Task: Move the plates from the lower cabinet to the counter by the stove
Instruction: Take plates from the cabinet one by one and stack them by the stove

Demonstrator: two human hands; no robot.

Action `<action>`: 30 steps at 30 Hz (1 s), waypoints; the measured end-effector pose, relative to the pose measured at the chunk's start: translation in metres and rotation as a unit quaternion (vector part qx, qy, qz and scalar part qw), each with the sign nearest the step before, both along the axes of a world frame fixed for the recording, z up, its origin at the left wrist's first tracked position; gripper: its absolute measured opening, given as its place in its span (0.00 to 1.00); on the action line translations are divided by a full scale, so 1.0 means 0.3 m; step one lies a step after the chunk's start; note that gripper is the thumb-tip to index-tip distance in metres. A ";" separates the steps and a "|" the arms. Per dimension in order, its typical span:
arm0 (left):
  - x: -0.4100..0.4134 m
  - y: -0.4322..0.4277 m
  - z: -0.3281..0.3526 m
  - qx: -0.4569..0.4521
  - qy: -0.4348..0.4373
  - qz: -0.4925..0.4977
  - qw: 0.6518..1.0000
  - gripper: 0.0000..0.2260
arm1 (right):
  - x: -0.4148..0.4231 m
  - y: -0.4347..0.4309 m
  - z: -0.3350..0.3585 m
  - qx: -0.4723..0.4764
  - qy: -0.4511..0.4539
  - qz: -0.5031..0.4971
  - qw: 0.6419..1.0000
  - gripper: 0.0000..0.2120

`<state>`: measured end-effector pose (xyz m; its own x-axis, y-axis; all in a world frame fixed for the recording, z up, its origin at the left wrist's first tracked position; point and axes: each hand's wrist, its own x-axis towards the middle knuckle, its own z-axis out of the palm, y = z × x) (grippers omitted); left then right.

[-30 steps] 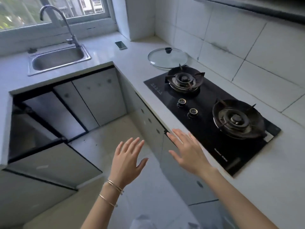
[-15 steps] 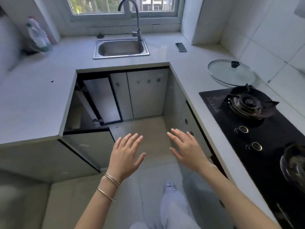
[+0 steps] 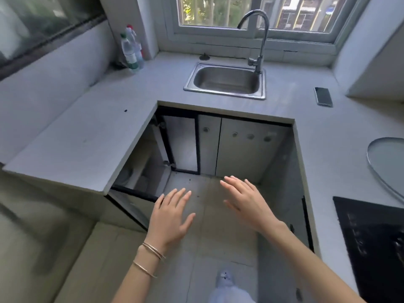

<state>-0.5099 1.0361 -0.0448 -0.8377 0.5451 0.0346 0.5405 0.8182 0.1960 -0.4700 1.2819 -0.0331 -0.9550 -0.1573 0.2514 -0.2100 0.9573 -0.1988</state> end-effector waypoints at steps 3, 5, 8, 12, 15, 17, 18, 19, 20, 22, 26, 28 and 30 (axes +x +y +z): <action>-0.077 0.043 0.008 -0.001 0.000 0.046 0.999 0.26 | -0.163 0.046 0.004 -0.001 -0.004 0.052 0.999 0.29; -0.117 0.065 0.006 -0.002 0.001 0.070 0.998 0.26 | -0.259 0.053 0.004 -0.005 -0.010 0.078 0.997 0.28; -0.173 0.090 -0.005 -0.007 -0.013 0.101 0.995 0.26 | -0.387 0.041 -0.002 -0.022 -0.017 0.117 0.993 0.24; -0.279 0.104 -0.028 -0.003 -0.018 0.139 0.990 0.26 | -0.562 0.032 -0.026 -0.022 -0.034 0.161 0.986 0.24; -0.391 0.095 -0.049 0.002 -0.003 0.158 0.987 0.26 | -0.695 0.033 -0.036 -0.028 -0.038 0.179 0.983 0.24; -0.470 0.090 -0.052 0.000 -0.004 0.174 0.985 0.26 | -0.783 0.033 -0.032 -0.032 -0.043 0.192 0.980 0.24; -0.508 0.090 -0.050 0.003 -0.004 0.184 0.983 0.26 | -0.828 0.031 -0.027 -0.030 -0.045 0.198 0.979 0.25; -0.544 0.090 -0.047 0.008 -0.001 0.194 0.981 0.26 | -0.869 0.030 -0.023 -0.025 -0.044 0.204 0.978 0.25; -0.575 0.089 -0.044 0.013 0.002 0.203 0.979 0.26 | -0.910 0.025 -0.021 -0.020 -0.038 0.208 0.977 0.25; -0.628 0.085 -0.044 0.012 0.005 0.212 0.977 0.26 | -0.985 0.012 -0.025 -0.012 -0.022 0.212 0.977 0.25; -0.727 0.087 -0.050 0.005 -0.005 0.234 0.972 0.26 | -1.120 -0.019 -0.064 -0.018 -0.033 0.247 0.968 0.24; -0.758 0.088 -0.058 0.009 -0.005 0.261 0.965 0.26 | -1.183 -0.038 -0.088 -0.018 -0.043 0.280 0.959 0.24; -0.792 0.095 -0.067 0.004 -0.003 0.292 0.956 0.26 | -1.256 -0.055 -0.108 -0.020 -0.048 0.310 0.949 0.24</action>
<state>-0.7474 1.0644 -0.0649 -0.9994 -0.0158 0.0320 -0.0089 0.9785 0.2059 -0.8469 1.2654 -0.0656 -0.7014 -0.6881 0.1861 -0.7092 0.6472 -0.2798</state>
